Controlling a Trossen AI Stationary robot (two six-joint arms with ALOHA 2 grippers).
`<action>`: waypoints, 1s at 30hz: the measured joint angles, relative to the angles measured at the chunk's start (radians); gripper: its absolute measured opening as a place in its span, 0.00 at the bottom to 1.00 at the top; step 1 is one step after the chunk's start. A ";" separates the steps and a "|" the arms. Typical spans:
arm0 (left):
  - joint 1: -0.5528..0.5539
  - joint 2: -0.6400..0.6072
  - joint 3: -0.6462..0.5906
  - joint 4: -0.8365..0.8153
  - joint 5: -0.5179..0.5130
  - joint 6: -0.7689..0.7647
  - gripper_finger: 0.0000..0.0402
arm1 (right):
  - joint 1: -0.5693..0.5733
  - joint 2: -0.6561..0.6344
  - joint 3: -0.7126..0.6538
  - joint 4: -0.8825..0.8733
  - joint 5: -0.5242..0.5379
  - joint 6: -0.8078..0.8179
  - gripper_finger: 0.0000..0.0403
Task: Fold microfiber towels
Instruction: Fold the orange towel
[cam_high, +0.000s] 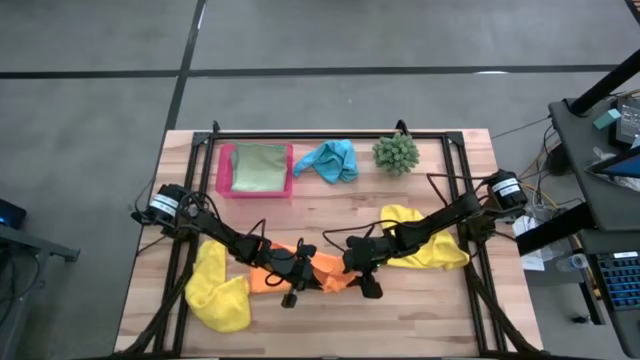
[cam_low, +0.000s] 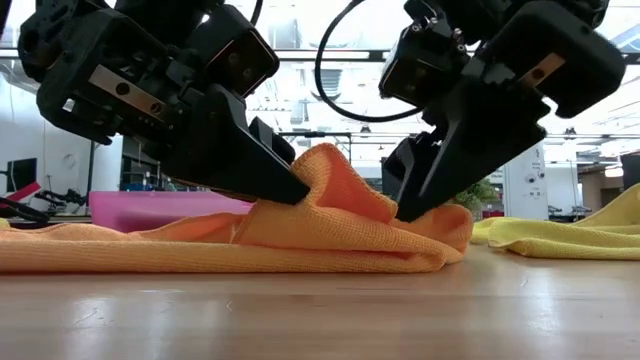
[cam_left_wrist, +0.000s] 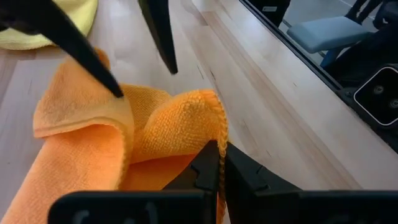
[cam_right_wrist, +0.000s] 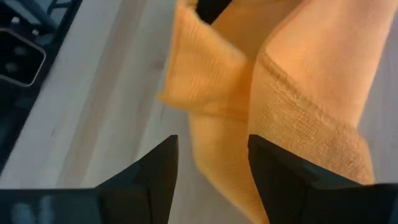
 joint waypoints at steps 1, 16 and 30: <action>0.001 0.000 0.000 -0.004 0.000 0.000 0.00 | 0.000 -0.003 0.008 -0.025 -0.006 -0.001 0.46; 0.018 0.000 -0.001 -0.005 0.000 0.000 0.00 | -0.054 -0.079 0.068 -0.237 0.101 -0.156 0.46; 0.018 0.000 -0.004 -0.022 0.000 -0.022 0.00 | -0.247 -0.080 0.053 -0.285 0.347 -0.291 0.44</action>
